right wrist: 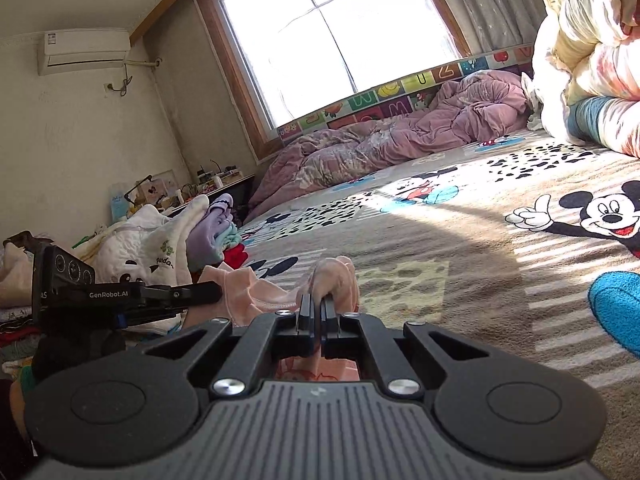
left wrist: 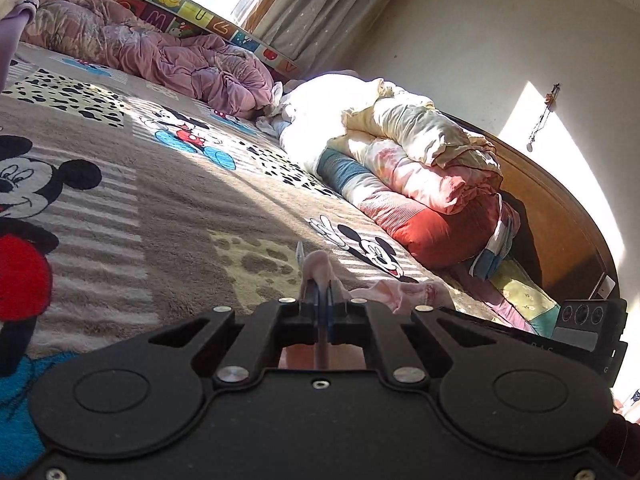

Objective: Fold clothes

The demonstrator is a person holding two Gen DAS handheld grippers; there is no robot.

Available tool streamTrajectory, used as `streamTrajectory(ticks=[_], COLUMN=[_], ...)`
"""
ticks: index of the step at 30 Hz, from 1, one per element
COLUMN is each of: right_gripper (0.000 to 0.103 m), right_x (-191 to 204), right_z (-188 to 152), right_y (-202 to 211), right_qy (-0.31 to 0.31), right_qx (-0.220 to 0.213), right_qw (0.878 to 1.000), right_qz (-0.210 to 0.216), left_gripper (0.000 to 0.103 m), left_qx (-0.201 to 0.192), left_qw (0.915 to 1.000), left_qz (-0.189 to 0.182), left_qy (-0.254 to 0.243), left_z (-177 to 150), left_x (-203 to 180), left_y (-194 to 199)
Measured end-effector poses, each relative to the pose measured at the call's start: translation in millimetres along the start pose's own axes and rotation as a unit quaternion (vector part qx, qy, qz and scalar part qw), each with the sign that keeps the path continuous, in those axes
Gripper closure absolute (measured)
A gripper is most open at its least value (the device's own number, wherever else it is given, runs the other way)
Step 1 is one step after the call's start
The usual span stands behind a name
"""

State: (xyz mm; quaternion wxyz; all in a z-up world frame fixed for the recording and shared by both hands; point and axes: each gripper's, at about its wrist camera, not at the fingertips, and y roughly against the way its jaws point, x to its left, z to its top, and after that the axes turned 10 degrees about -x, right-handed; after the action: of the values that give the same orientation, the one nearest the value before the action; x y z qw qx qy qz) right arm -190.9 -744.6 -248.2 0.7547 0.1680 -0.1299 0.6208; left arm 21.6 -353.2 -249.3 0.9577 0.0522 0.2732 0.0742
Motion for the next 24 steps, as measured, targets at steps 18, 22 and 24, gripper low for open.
streamTrajectory(ticks=[18, 22, 24], right_gripper=[0.066, 0.071, 0.073], right_x=[-35.6, -28.4, -16.9], right_z=[-8.2, -0.5, -2.2], right_y=[-22.2, -14.7, -19.7], right_qy=[-0.036, -0.002, 0.029], right_qx=[0.022, -0.002, 0.003], right_qw=[0.994, 0.997, 0.998], right_qz=[-0.105, -0.083, -0.059], left_gripper=[0.080, 0.080, 0.080], left_qx=[0.028, 0.016, 0.027], left_qw=[0.9957, 0.9974, 0.9965], left_qz=[0.084, 0.041, 0.031], left_qy=[-0.029, -0.058, -0.072], left_z=[-4.8, -2.1, -6.7], left_x=[5.2, -11.7, -17.2], left_y=[-9.5, -8.4, -14.8])
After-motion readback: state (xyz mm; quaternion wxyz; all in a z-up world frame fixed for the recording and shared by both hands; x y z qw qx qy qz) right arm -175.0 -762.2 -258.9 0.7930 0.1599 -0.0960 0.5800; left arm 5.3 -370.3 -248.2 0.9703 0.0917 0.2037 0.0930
